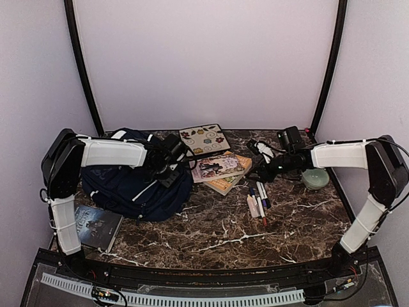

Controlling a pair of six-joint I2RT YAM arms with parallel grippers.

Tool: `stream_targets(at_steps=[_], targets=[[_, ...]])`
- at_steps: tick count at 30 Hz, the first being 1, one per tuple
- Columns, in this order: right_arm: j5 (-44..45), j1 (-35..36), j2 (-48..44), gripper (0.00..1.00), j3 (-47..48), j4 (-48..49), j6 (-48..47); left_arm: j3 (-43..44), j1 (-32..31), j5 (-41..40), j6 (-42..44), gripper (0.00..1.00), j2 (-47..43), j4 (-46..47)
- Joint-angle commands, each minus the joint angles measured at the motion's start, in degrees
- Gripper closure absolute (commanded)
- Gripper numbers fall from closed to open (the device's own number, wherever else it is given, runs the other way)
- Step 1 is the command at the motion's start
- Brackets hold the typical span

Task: Pack the student bag
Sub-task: Move the student bag to the center of the board.

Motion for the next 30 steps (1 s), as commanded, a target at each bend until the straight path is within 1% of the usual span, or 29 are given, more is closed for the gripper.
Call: stream_targets(at_steps=[1, 2, 5, 8, 10, 14, 19, 21, 24, 25, 26, 28, 30], targets=[[-0.4, 0.9, 1.7, 0.61, 7.8, -0.1, 3.4, -1.9, 0.1, -0.7, 2.1, 0.92, -0.1, 4.1], [0.0, 1.3, 3.3, 0.63, 9.6, -0.8, 4.4, -2.6, 0.1, -0.1, 2.3, 0.99, -0.6, 4.8], [1.4, 3.3, 6.8, 0.67, 15.0, -1.1, 8.1, -7.6, -1.0, 2.8, 3.3, 1.0, -4.6, 9.0], [4.0, 6.0, 9.8, 0.69, 18.6, -1.1, 10.7, -13.9, -3.3, 6.5, 5.5, 1.0, -10.1, 13.8], [5.3, 7.5, 11.9, 0.7, 21.1, -2.2, 11.4, -17.3, -5.1, 10.5, 6.4, 1.0, -13.1, 15.8], [4.8, 8.6, 13.8, 0.7, 24.4, -4.7, 12.1, -23.8, -8.3, 18.1, 7.4, 1.0, -18.2, 23.7], [4.1, 8.6, 11.0, 0.7, 22.3, -5.2, 9.9, -27.5, -12.2, 24.0, 9.7, 1.0, -20.6, 27.9], [4.0, 8.6, 9.0, 0.7, 20.2, -5.5, 8.1, -27.5, -13.2, 24.5, 9.0, 1.0, -20.7, 27.5], [4.3, 8.6, 5.2, 0.69, 15.8, -5.1, 4.1, -28.0, -13.7, 23.0, 7.9, 1.0, -21.5, 27.3], [4.7, 8.5, 4.0, 0.69, 14.3, -4.9, 3.3, -28.2, -13.7, 22.1, 7.9, 0.99, -22.1, 27.3], [4.9, 8.6, 2.8, 0.69, 12.7, -4.6, 2.6, -28.1, -13.8, 20.6, 7.8, 0.92, -22.9, 26.9], [5.0, 8.5, -0.2, 0.68, 9.2, -4.1, 1.2, -26.8, -14.1, 19.4, 7.8, 0.74, -25.3, 23.7], [5.1, 8.4, -3.7, 0.68, 5.0, -2.5, 0.6, -26.1, -15.2, 19.6, 7.8, 0.6, -29.2, 21.2]])
